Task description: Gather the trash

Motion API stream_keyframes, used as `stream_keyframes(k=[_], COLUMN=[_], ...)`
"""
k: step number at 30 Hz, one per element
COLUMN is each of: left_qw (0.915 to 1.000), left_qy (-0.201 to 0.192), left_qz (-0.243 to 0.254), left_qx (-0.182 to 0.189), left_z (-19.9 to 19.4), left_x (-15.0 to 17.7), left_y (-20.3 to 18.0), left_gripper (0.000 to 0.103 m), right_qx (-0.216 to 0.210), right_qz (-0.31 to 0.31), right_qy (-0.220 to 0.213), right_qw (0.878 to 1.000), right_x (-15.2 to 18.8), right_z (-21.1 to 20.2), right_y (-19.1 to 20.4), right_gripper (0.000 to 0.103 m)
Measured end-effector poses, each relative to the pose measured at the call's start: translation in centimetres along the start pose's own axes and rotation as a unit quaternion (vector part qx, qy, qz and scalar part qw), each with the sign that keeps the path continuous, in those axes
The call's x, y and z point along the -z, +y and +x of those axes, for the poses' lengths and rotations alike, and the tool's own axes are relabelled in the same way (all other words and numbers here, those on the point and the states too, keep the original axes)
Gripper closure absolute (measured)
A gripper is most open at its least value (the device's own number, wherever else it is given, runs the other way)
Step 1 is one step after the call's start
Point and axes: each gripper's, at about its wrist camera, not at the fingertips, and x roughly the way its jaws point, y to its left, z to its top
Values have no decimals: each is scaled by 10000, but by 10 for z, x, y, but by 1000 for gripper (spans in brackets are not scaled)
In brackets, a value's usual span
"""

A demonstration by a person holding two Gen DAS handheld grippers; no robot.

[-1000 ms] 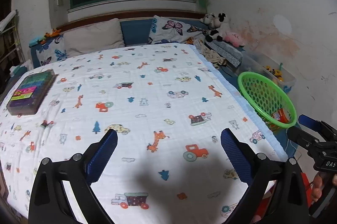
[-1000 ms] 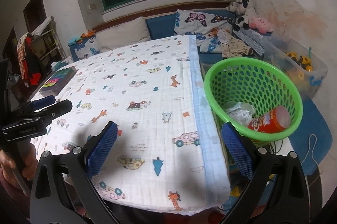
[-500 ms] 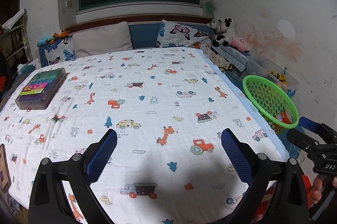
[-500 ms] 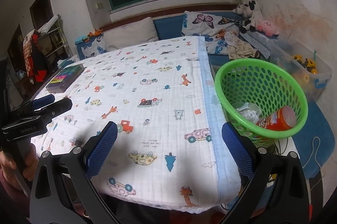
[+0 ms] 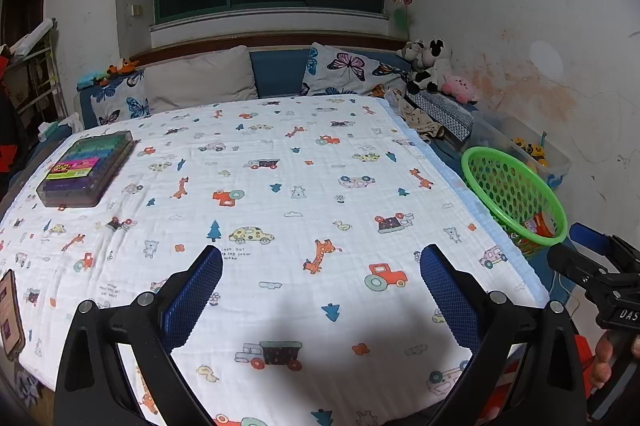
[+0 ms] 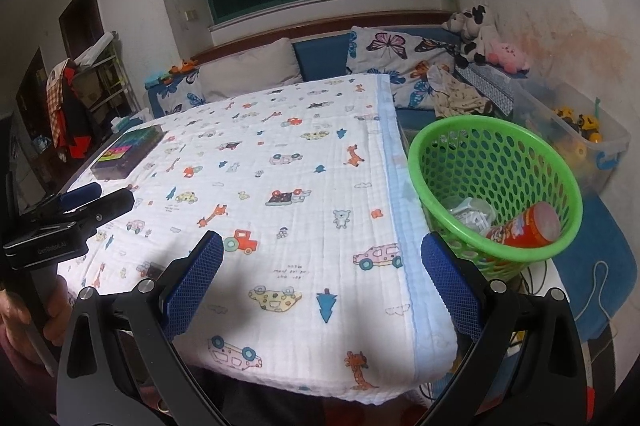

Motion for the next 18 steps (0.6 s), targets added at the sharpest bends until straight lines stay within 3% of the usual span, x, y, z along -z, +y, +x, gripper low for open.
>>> stream_keyframes(k=[18], left_qw=[9999], left_qy=[-112], left_qz=[-23], left_qx=[-76], left_z=[-6], left_x=[-1], left_y=[2], left_gripper=[7], right_qx=[-49], right_qz=[21], right_qy=[-133], right_qw=[9999], right_x=[-1], right_z=[-7], right_y=[2], right_gripper=[5])
